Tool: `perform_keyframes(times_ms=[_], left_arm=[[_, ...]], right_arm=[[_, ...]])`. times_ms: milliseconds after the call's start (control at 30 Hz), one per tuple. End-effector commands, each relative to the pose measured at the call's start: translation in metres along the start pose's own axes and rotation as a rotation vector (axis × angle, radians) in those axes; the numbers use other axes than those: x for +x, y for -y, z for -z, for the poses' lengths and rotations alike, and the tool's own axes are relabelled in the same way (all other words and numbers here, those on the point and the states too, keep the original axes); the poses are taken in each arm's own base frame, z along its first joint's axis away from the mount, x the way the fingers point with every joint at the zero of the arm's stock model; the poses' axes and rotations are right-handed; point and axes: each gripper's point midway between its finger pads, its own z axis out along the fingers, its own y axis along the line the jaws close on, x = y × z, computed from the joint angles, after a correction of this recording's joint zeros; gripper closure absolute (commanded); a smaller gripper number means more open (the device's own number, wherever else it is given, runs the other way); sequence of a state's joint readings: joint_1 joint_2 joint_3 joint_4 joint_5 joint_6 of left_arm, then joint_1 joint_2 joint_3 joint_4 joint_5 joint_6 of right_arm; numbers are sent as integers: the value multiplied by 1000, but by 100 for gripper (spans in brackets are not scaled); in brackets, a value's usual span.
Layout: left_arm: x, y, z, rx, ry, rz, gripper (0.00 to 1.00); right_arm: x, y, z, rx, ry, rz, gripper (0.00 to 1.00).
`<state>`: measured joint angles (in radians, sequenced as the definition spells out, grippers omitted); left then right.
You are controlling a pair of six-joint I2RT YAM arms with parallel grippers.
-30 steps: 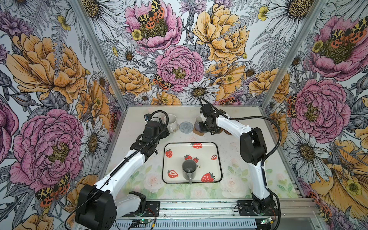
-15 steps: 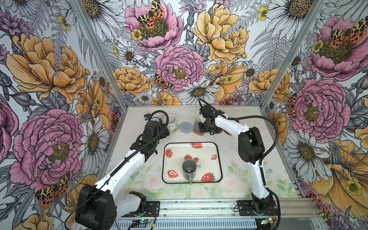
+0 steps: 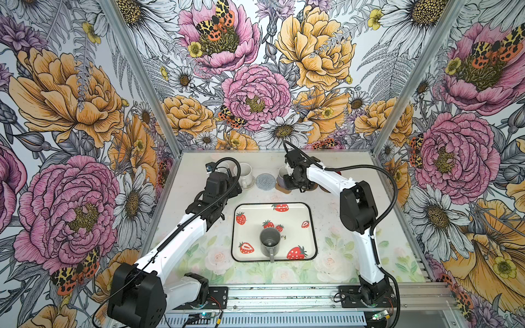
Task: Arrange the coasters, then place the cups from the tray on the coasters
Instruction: 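Lower the lavender mug onto the brown paw-print coaster with the right gripper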
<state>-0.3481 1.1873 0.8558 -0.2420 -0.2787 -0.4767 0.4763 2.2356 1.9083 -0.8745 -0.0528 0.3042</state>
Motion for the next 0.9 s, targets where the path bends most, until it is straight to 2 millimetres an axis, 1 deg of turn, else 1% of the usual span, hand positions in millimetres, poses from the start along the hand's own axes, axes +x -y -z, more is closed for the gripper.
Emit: perform_keyframes(times_ms=[0,633,667,700,800,867], left_arm=[[4,-3,-5,2,-12,22,14],[3,-5,-3,2,-9,26,14],[3,-5,-3,3,-10,26,14],[4,-6,-3,2,-11,27,14],[3,-6,-3,3,-9,27,14],[3,-6,-3,2,-8,29,14]], right_arm=[[-23,0,16,0,83,10,100],[-21,-3,15,-10,73,5,100],[-21,-3,15,-10,73,5,99],[-21,-3,15,-9,73,5,95],[-21,-4,15,-12,72,5,90],[-21,-4,15,-12,72,5,85]])
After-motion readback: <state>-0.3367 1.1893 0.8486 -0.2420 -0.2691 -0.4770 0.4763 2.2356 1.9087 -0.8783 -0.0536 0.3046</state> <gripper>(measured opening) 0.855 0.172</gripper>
